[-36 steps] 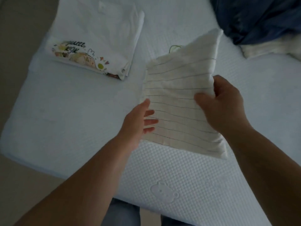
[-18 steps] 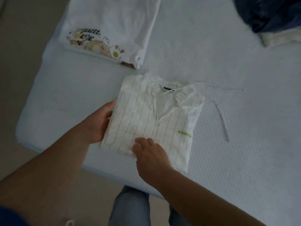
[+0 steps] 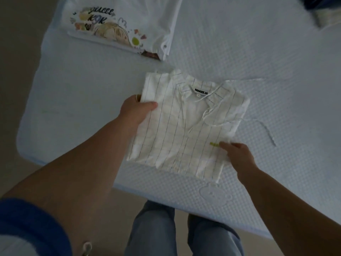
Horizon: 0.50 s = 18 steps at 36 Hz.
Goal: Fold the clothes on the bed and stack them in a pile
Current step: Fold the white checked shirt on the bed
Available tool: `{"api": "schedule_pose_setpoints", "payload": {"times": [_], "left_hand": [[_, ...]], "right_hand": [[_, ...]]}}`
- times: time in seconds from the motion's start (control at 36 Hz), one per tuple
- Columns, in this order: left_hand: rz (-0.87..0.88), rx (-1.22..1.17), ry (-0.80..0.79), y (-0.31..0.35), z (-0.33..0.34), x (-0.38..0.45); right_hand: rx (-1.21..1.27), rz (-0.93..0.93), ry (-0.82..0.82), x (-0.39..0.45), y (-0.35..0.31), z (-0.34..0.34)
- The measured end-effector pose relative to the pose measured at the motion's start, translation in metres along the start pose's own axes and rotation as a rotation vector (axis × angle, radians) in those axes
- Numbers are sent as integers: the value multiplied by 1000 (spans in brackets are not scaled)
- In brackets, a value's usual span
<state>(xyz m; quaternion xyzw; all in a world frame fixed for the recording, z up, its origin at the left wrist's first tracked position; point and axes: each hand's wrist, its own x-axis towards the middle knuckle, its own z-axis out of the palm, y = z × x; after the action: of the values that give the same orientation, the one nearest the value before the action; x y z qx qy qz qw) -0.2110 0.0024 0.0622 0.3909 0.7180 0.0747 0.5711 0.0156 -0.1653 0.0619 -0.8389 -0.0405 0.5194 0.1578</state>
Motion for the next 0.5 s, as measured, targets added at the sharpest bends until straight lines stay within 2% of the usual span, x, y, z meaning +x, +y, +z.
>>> {"api": "schedule_pose_setpoints", "payload": {"times": [0.14,0.22,0.28,0.36,0.42,0.5], "left_hand": [[151,-269,-71,0,-4,-15],[195,-385,-90,-1,-13,-10],[176,-300,-49,-8,-17,-5],[106,15,104,-24,-18,1],[34,34,150,-30,-15,-1],[-59,96,140,-39,-11,-8]], "right_hand": [[244,-50,-279,7,3,0],[310,-123,-303,9,9,1],[316,-133,-272,12,12,2],[261,-137,-198,16,11,5],[280,-117,-185,19,7,6],[386,-54,-204,18,1,5]]}}
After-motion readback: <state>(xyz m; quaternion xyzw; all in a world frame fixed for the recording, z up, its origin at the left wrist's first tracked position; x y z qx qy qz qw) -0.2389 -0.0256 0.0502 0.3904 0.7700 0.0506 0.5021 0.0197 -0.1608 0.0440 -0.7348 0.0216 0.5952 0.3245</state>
